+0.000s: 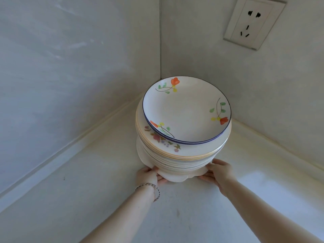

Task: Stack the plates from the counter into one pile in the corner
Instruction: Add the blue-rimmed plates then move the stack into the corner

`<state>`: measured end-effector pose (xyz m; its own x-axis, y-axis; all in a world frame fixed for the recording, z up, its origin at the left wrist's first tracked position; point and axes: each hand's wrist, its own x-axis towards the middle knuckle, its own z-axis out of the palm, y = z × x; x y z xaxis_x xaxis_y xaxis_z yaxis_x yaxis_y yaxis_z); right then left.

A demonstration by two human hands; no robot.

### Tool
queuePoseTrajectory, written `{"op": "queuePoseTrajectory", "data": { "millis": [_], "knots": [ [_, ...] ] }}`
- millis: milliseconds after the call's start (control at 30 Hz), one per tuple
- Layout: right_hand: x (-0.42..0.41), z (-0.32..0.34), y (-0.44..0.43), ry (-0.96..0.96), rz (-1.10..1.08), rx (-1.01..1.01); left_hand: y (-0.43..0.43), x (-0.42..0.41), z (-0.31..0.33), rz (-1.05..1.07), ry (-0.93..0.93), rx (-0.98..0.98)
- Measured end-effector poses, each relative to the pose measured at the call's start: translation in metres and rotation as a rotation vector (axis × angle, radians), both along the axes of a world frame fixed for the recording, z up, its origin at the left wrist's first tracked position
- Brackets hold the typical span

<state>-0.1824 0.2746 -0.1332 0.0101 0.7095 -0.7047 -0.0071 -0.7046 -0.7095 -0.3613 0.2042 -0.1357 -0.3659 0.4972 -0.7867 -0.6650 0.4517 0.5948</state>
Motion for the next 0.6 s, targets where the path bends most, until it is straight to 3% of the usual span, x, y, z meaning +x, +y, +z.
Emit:
{"op": "queuePoseTrajectory", "data": {
  "millis": [600],
  "knots": [
    [-0.054,0.003,0.061,0.066,-0.087,0.016,0.073,-0.057,0.005,-0.036,0.070,-0.069]
  ]
}}
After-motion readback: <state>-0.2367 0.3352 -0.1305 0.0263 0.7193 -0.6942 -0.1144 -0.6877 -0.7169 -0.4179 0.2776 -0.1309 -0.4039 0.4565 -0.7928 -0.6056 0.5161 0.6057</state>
